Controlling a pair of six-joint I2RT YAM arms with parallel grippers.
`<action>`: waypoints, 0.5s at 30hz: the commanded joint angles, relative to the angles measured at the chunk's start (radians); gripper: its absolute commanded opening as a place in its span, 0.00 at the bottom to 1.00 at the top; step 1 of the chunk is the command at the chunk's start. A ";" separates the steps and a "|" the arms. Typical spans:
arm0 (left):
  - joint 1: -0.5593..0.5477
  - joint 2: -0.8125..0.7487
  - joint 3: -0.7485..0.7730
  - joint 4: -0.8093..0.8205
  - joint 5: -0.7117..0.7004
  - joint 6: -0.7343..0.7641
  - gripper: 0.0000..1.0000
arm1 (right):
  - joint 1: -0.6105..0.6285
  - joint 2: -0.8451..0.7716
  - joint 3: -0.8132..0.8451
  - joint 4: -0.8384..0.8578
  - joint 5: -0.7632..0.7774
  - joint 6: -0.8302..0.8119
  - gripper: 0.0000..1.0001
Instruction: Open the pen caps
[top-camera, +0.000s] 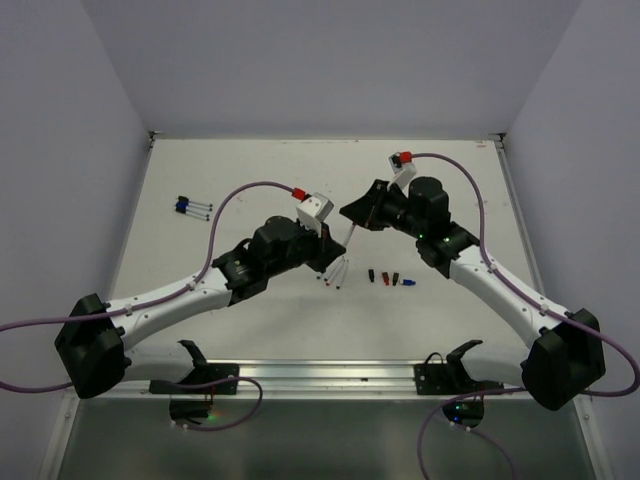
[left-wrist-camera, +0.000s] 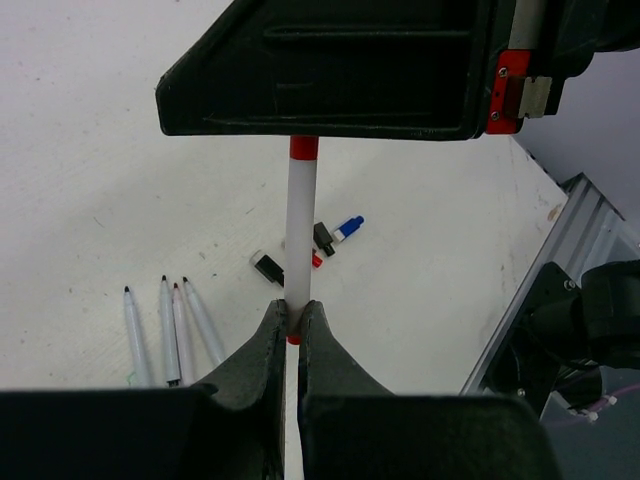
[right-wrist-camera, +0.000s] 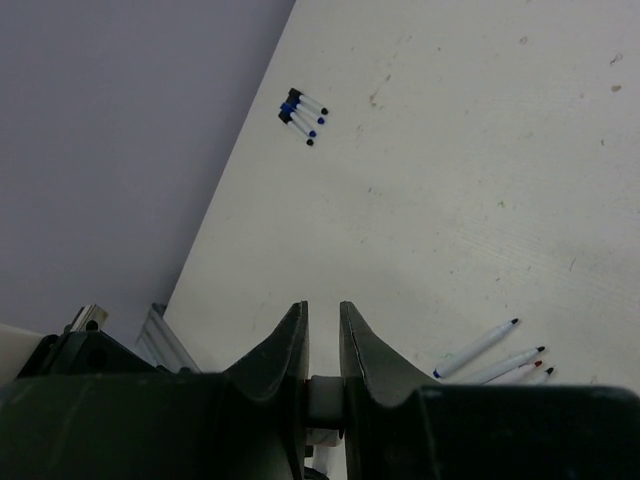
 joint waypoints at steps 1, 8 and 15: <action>-0.006 -0.019 0.041 0.025 -0.030 0.019 0.00 | 0.007 -0.006 0.023 -0.001 0.024 -0.003 0.00; -0.006 -0.031 0.052 -0.012 -0.114 0.052 0.67 | 0.009 -0.040 0.004 0.015 -0.004 0.035 0.00; -0.006 0.026 0.077 0.041 -0.090 0.033 0.67 | 0.012 -0.044 0.012 0.031 -0.034 0.077 0.00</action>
